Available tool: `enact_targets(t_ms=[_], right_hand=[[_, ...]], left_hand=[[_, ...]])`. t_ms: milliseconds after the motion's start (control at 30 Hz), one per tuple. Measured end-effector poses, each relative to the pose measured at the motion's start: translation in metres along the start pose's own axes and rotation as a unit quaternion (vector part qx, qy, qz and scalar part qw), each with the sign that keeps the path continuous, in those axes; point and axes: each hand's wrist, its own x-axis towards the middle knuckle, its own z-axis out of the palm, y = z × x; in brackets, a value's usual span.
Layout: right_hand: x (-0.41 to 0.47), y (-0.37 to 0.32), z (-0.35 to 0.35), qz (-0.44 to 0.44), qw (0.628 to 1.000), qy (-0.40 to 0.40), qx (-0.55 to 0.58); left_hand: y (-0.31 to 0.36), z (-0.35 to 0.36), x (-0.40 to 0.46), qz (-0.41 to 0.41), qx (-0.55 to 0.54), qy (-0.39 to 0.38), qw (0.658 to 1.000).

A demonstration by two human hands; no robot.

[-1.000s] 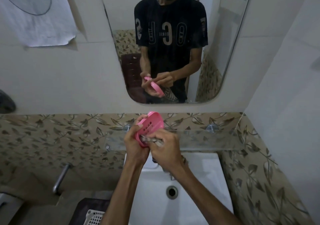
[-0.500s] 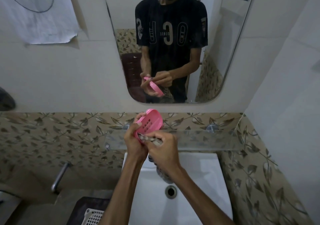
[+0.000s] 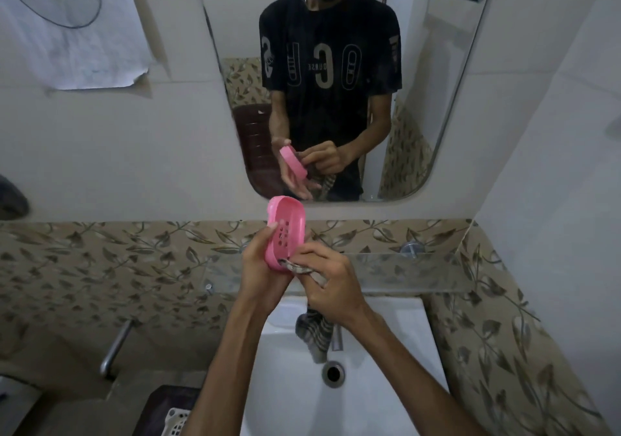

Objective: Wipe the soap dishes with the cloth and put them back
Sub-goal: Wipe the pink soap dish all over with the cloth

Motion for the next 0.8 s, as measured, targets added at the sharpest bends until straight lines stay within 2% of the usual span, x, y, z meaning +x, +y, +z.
enact_targets(t_ms=[167,233,367,533,600,733,800], right_hand=[[0.0,0.009,-0.009,-0.034,0.997,-0.05,-0.057],[0.0,0.007,-0.009,-0.02,0.998,-0.044,-0.048],[0.003,0.005,-0.008,0.031,0.998,0.022,-0.051],[0.02,0.003,-0.005,0.085,0.984,0.134,-0.085],[0.024,0.003,-0.003,0.098,0.981,0.152,-0.075],[0.001,-0.002,0.007,0.105,0.992,0.062,-0.033],[0.0,0.0,0.004,0.114,0.992,0.045,-0.034]], left_hand=[[0.024,0.01,0.001,-0.109,0.038,-0.01,0.993],[0.021,0.013,0.0,-0.098,0.034,0.012,0.995],[0.009,0.013,0.0,-0.028,0.028,0.005,0.999],[-0.006,0.019,0.001,-0.023,0.01,0.007,1.0],[-0.009,0.02,0.002,-0.016,-0.005,0.014,1.0],[-0.01,0.012,0.005,0.007,-0.017,0.017,1.0],[-0.016,0.01,0.002,0.012,-0.021,0.027,0.999]])
